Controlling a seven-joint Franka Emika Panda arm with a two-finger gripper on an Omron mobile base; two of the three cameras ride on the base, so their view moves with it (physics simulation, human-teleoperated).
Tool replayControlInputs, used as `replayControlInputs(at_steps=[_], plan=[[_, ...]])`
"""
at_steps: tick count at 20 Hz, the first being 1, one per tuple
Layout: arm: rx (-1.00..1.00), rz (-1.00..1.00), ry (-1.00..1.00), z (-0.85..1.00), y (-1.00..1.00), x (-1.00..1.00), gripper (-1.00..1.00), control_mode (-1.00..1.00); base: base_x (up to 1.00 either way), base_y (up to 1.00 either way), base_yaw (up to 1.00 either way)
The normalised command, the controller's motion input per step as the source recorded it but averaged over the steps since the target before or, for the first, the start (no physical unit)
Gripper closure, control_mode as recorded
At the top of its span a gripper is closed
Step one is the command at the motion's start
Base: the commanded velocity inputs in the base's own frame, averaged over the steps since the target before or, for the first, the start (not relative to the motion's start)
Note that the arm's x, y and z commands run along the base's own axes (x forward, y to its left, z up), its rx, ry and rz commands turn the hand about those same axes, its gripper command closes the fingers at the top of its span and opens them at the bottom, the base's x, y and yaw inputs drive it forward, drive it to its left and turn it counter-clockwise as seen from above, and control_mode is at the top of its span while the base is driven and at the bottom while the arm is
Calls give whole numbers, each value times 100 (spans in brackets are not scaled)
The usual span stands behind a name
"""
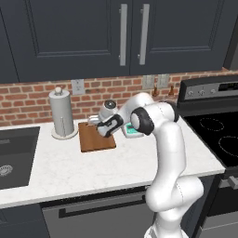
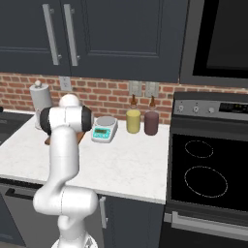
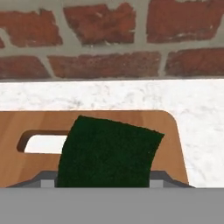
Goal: Pick up the sponge from the counter and clean the cutting board by briefly scrubbing or pressing down on the cutting board. Once finished, release the sponge.
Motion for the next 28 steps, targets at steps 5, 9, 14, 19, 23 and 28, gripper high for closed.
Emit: replayControlInputs(at_steps=[5, 9, 14, 19, 23, 28], plan=[[0, 0, 0, 0, 0, 69, 100, -100, 0, 0, 0], [0, 2, 0, 0, 0, 31, 100, -100, 0, 0, 0], [0, 5, 0, -18, 0, -50, 100, -100, 0, 0, 0], [0, 14, 3, -34, 0, -99, 100, -100, 0, 0, 0], [0, 21, 2, -35, 0, -100, 100, -100, 0, 0, 0], [0, 18, 0, -11, -23, -100, 100, -100, 0, 0, 0]])
